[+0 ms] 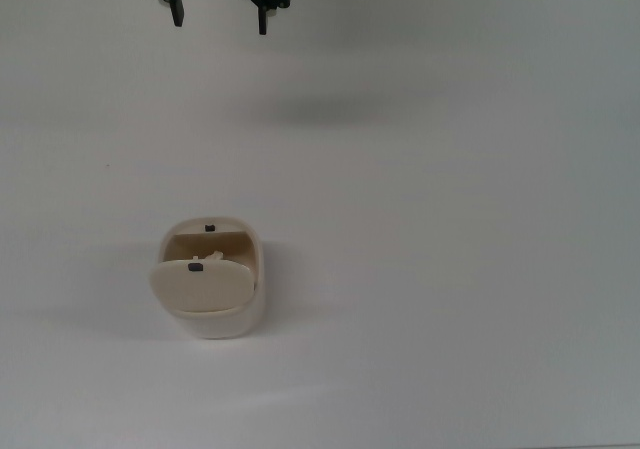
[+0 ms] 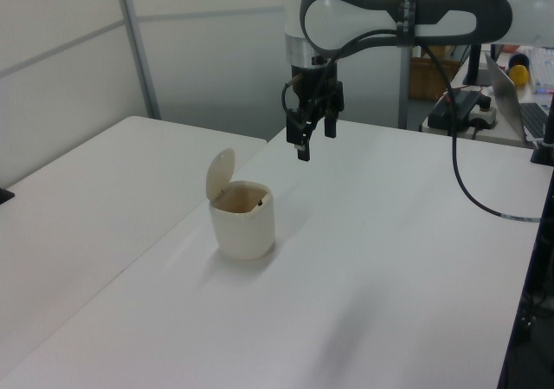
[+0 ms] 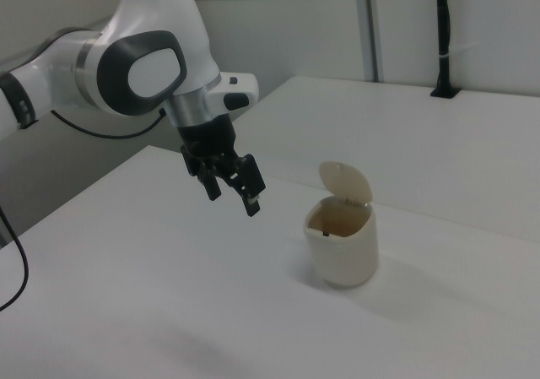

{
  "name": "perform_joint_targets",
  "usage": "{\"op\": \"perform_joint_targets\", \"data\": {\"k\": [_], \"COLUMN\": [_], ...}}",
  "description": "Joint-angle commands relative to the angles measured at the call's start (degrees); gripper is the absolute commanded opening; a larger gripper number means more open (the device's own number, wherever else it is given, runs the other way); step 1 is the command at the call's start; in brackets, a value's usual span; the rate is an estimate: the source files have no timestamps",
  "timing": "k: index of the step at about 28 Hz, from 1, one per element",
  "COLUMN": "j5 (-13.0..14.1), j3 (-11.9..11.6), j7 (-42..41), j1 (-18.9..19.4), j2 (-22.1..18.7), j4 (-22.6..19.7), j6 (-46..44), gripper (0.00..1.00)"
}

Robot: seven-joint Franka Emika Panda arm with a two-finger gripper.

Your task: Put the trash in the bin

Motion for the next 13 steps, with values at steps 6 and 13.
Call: {"op": "perform_joint_targets", "data": {"k": [6,13], "j5": [-0.13,-0.13], "j3": [-0.11,-0.02], "j7": [0.03,0.03], "j1": [0.01,0.01], "j2": [-0.51,-0.16], "j4": [-0.41,-0.32], "j6": [-1.27,-1.1], "gripper": [1.0,1.0]}}
